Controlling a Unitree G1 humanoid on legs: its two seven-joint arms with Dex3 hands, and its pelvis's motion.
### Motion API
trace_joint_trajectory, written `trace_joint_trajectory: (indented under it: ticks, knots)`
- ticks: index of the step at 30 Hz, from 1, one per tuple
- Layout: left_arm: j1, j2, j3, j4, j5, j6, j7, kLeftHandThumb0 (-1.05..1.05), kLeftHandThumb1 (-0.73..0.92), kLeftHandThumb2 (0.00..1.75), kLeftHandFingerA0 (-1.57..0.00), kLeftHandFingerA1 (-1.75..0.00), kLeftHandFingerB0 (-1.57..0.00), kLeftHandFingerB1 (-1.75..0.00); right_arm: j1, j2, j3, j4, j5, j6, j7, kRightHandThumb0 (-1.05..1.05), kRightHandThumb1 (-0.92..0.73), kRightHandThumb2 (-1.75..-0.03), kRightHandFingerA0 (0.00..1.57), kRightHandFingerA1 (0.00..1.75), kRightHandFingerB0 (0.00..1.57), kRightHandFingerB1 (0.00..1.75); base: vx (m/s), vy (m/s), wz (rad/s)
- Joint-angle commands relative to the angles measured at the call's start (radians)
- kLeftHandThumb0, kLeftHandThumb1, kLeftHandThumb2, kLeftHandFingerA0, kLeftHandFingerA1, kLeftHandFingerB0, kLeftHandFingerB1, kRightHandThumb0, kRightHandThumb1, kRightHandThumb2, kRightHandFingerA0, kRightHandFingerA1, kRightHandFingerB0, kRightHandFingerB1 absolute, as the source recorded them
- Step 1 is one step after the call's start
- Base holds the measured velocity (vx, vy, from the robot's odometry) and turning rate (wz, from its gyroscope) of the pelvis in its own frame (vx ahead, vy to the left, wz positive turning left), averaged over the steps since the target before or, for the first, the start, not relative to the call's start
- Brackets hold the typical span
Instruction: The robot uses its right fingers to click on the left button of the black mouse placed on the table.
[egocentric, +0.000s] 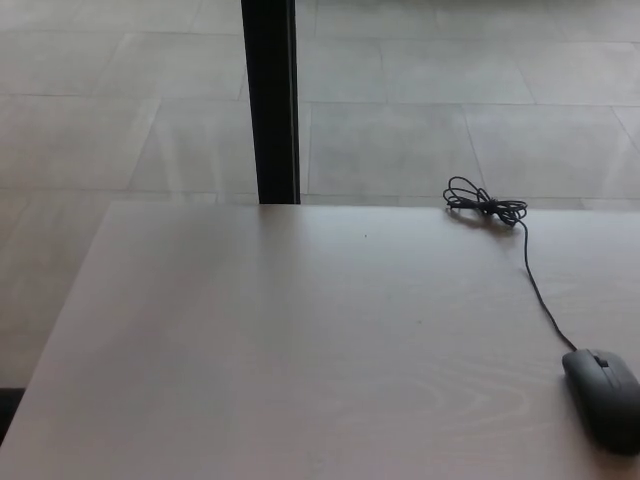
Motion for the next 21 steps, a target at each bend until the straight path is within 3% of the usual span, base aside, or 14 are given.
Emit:
trace_joint_trajectory:
  ticks: [1,2,3,4,5,6,7,9,12,13,14,16,17,21]
  knots:
    - [-0.022,0.032,0.087,0.049,-0.115,-0.078,-0.043,-0.81,0.92,0.79,-0.71,-0.59,-0.65,-0.59,-0.023,-0.004,-0.162,-0.110,0.135,0.187,-0.104,-0.74,-0.87,-0.67,0.69,0.80,0.53,0.98,0.00,0.000,0.00]
    - [-0.023,0.030,0.089,0.051,-0.115,-0.083,-0.043,-0.80,0.92,0.77,-0.74,-0.58,-0.61,-0.56,-0.020,-0.012,-0.171,-0.112,0.130,0.183,-0.099,-0.72,-0.90,-0.67,0.61,0.69,0.48,0.76,0.00,0.000,0.00]
    - [-0.027,0.030,0.093,0.059,-0.115,-0.085,-0.045,-0.81,0.92,0.77,-0.72,-0.58,-0.47,-0.53,-0.033,-0.030,-0.190,-0.104,0.129,0.190,-0.102,-0.72,-0.90,-0.67,0.75,0.84,0.57,0.77,0.00,0.000,0.00]
    - [-0.027,0.031,0.092,0.061,-0.113,-0.083,-0.046,-0.81,0.92,0.77,-0.72,-0.59,-0.57,-0.57,-0.043,-0.037,-0.201,-0.100,0.132,0.200,-0.107,-0.74,-0.84,-0.73,0.94,1.54,0.67,0.82,0.00,0.000,0.00]
    - [-0.028,0.034,0.092,0.065,-0.112,-0.081,-0.048,-0.81,0.92,0.77,-0.72,-0.59,-0.57,-0.57,-0.056,-0.044,-0.218,-0.098,0.133,0.217,-0.114,-0.74,-0.84,-0.73,0.94,1.54,0.67,0.82,0.00,0.000,0.00]
    - [-0.030,0.030,0.085,0.057,-0.102,-0.082,-0.024,-0.80,0.92,0.77,-0.72,-0.58,-0.66,-0.58,-0.094,-0.091,-0.251,-0.079,0.147,0.226,-0.114,-0.73,-0.91,-0.68,1.03,1.35,0.71,0.89,0.00,0.000,0.00]
    - [-0.033,0.026,0.093,0.054,-0.112,-0.087,-0.025,-0.79,0.92,0.79,-0.71,-0.59,-0.60,-0.57,-0.132,-0.118,-0.273,-0.078,0.151,0.270,-0.133,-0.73,-0.91,-0.66,0.79,1.01,0.73,0.95,0.00,0.000,0.00]
    - [-0.030,0.025,0.092,0.055,-0.115,-0.091,-0.034,-0.82,0.92,0.82,-0.71,-0.59,-0.56,-0.56,-0.225,-0.194,-0.296,-0.063,0.153,0.313,-0.146,-0.77,-0.88,-0.67,1.00,1.27,0.53,0.70,0.00,0.000,0.00]
    - [-0.035,0.025,0.090,0.064,-0.117,-0.095,-0.027,-0.80,0.92,0.77,-0.70,-0.57,-0.62,-0.55,-0.319,-0.258,-0.301,-0.040,0.150,0.365,-0.153,-0.76,-0.88,-0.67,1.04,1.21,0.49,0.66,0.00,0.000,0.00]
    - [-0.036,0.024,0.090,0.064,-0.119,-0.097,-0.027,-0.79,0.92,0.77,-0.72,-0.58,-0.65,-0.56,-0.348,-0.282,-0.294,-0.019,0.141,0.358,-0.150,-0.75,-0.89,-0.67,1.15,1.42,0.66,0.76,0.00,0.000,0.00]
    - [-0.038,0.026,0.088,0.067,-0.119,-0.097,-0.029,-0.82,0.92,0.81,-0.69,-0.60,-0.65,-0.59,-0.386,-0.305,-0.286,-0.011,0.133,0.351,-0.150,-0.74,-0.87,-0.66,0.92,1.15,0.48,0.61,0.00,0.000,0.00]
    - [-0.042,0.026,0.093,0.068,-0.130,-0.095,-0.030,-0.81,0.92,0.80,-0.72,-0.61,-0.64,-0.59,-0.475,-0.336,-0.256,-0.085,0.124,0.409,-0.155,-0.78,-0.87,-0.66,0.94,0.95,0.51,0.56,0.00,0.000,0.00]
    - [-0.044,0.028,0.090,0.071,-0.127,-0.094,-0.028,-0.83,0.92,0.81,-0.73,-0.60,-0.65,-0.58,-0.504,-0.340,-0.245,-0.104,0.120,0.428,-0.160,-0.79,-0.86,-0.65,0.70,0.61,0.51,0.52,0.00,0.000,0.00]
    - [-0.054,0.036,0.089,0.069,-0.134,-0.067,-0.019,-0.82,0.92,0.77,-0.74,-0.57,-0.72,-0.57,-0.562,-0.345,-0.109,-0.160,0.041,0.299,-0.103,-0.89,-0.83,-0.65,0.95,0.76,0.34,0.69,0.00,0.000,0.00]
